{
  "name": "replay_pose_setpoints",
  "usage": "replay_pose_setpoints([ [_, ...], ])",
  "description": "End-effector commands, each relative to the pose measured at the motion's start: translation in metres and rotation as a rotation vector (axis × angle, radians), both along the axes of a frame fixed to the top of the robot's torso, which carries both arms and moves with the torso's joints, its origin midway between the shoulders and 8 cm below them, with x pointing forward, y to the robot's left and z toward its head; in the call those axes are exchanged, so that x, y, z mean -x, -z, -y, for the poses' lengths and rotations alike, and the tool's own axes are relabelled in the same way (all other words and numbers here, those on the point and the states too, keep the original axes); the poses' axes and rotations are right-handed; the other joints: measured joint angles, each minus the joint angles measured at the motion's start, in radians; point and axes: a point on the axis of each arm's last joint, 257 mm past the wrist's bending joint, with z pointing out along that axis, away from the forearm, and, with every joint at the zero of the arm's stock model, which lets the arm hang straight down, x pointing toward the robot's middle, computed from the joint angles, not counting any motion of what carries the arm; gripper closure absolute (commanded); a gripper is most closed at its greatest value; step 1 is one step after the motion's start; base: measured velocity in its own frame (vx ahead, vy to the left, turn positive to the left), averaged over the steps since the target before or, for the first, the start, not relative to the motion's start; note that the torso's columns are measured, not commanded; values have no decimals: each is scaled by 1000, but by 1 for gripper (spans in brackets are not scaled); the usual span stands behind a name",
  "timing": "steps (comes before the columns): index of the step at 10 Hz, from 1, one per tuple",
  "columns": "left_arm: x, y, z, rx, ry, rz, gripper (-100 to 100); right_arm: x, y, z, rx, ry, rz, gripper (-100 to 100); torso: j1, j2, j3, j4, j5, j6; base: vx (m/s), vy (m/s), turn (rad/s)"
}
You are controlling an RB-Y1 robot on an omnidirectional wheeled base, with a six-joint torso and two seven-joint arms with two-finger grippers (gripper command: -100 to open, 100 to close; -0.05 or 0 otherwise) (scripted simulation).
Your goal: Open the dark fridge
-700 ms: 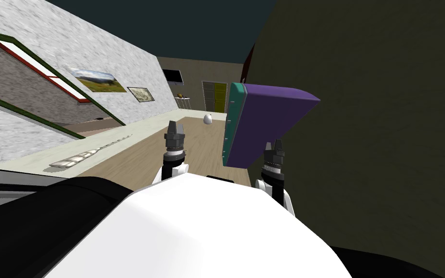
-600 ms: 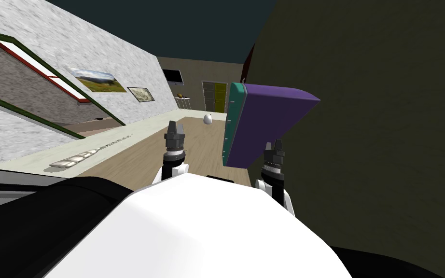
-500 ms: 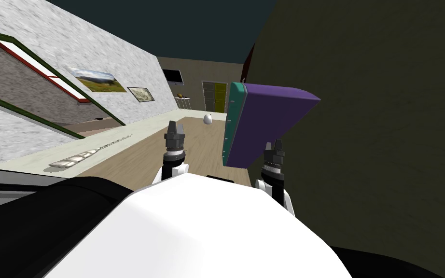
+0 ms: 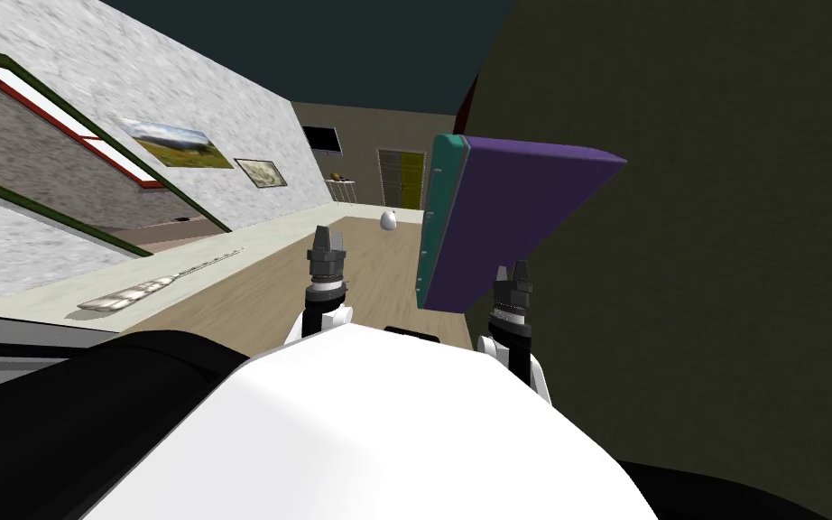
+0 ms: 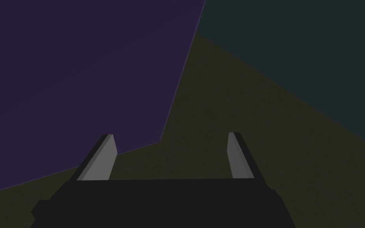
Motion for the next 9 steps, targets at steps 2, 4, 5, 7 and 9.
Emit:
replay_pose_setpoints([
  [2,0,0,0,0,0,0,0,0,0,0,0,0,0,0,0,148,-295,148,0,0,0,0,0],
  [4,0,0,0,0,0,0,0,3,0,7,82,18,-16,-100,1,254,-513,254,0,0,52,34,-70],
  [5,0,0,0,0,0,-1,0,7,0,16,144,48,-26,-100,2,262,-533,263,1,0,112,88,-113],
  [7,0,0,0,0,0,-1,0,12,-2,28,214,88,-37,-100,4,265,-538,267,1,0,118,129,-100],
  [9,0,0,0,0,0,-1,0,19,-5,41,290,137,-48,-100,0,268,-537,268,0,0,125,130,-101],
])
